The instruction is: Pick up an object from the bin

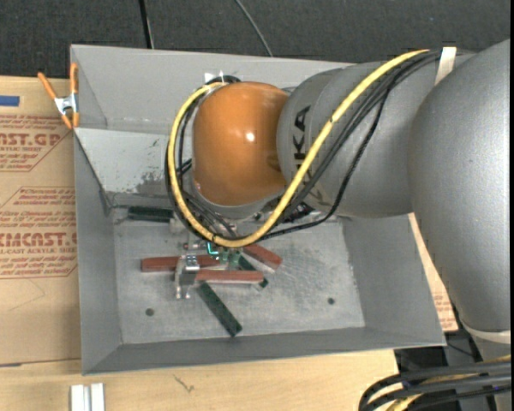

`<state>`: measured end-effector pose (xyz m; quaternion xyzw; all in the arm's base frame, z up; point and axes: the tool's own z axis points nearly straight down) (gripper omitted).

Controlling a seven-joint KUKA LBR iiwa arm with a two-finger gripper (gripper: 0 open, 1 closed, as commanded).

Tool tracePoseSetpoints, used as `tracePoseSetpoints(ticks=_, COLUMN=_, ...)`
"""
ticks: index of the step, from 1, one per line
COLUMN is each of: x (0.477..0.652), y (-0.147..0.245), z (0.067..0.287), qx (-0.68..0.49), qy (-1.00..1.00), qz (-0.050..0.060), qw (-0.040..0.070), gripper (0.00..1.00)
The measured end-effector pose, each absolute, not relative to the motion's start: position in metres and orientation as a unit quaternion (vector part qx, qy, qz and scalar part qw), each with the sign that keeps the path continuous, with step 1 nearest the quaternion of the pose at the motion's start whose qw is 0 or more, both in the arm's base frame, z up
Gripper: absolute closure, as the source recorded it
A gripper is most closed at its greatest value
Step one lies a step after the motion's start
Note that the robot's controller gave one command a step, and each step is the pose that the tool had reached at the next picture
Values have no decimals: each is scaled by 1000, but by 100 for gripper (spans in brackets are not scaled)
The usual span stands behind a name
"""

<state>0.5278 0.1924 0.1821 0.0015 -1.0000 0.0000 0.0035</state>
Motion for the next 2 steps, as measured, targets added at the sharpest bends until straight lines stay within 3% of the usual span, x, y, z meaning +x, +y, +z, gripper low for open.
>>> tracePoseSetpoints(ticks=1, x=530, y=191, z=187, qx=1, qy=-1000, qz=-1, qw=0, gripper=0)
tracePoseSetpoints(ticks=2, x=568, y=151, z=87, qx=109, qy=-994, qz=-4, qw=-7, gripper=100)
